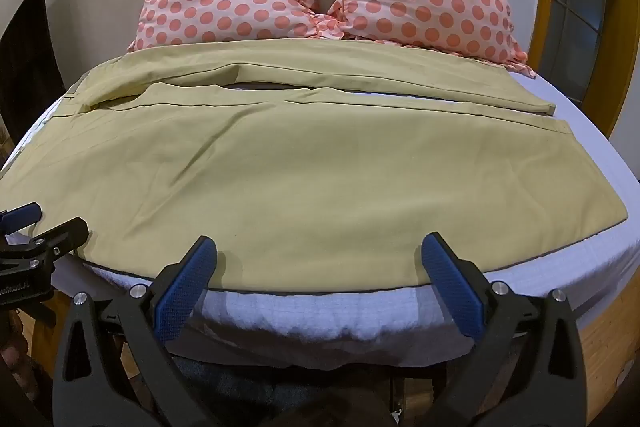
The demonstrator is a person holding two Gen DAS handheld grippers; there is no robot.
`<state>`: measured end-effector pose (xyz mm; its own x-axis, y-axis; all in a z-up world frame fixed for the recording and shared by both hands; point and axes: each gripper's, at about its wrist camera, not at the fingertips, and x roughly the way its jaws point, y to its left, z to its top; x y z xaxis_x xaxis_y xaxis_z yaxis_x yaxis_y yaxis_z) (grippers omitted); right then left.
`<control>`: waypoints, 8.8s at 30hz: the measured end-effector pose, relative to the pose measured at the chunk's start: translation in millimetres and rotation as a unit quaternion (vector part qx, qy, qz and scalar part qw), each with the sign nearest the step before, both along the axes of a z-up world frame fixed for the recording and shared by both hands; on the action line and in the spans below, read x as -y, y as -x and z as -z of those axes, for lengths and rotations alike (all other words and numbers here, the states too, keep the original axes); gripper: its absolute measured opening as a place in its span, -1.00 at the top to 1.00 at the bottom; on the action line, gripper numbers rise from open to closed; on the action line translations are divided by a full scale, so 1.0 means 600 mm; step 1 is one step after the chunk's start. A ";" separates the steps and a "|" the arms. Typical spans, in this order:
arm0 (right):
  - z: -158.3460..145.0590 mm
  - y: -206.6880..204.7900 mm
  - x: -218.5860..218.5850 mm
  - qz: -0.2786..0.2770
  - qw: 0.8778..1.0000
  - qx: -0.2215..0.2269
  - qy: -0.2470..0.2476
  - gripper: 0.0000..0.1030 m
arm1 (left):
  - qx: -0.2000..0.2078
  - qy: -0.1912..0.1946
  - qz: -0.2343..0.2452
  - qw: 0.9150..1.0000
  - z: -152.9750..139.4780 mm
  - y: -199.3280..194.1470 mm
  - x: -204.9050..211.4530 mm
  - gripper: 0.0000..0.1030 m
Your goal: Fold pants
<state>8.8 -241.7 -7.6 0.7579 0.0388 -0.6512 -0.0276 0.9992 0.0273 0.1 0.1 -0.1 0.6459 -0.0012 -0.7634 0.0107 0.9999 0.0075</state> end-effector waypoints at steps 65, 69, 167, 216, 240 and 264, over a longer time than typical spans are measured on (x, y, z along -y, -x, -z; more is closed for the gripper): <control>-0.003 0.004 0.000 0.000 1.000 0.006 0.000 -0.97 | 0.005 -0.001 0.000 1.000 -0.001 0.000 0.000 -0.97; -0.003 0.004 0.001 0.000 1.000 0.007 0.000 -0.97 | 0.005 -0.001 0.000 1.000 -0.001 0.000 0.000 -0.97; 0.014 -0.088 0.417 0.201 0.863 0.116 -0.448 0.97 | 0.048 0.257 -0.013 0.965 -0.116 -0.321 -0.232 -0.96; 0.030 0.083 0.468 0.429 0.839 0.135 -0.306 -0.34 | 0.125 0.289 -0.048 0.948 -0.028 0.110 -0.238 -0.20; -0.049 -0.055 0.304 0.149 0.940 0.172 -0.255 0.91 | 0.129 0.304 -0.079 0.941 -0.010 0.108 -0.272 -0.40; -0.031 -0.139 -0.060 -0.171 0.957 -0.006 -0.234 -0.67 | 0.113 0.271 -0.063 0.954 0.041 0.090 -0.297 -0.62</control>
<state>92.4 -205.8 11.1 0.6412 0.5719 -0.5117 -0.3469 0.8108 0.4715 -53.8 178.4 -24.9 0.8146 -0.2678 -0.5145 -0.0507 0.8507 -0.5232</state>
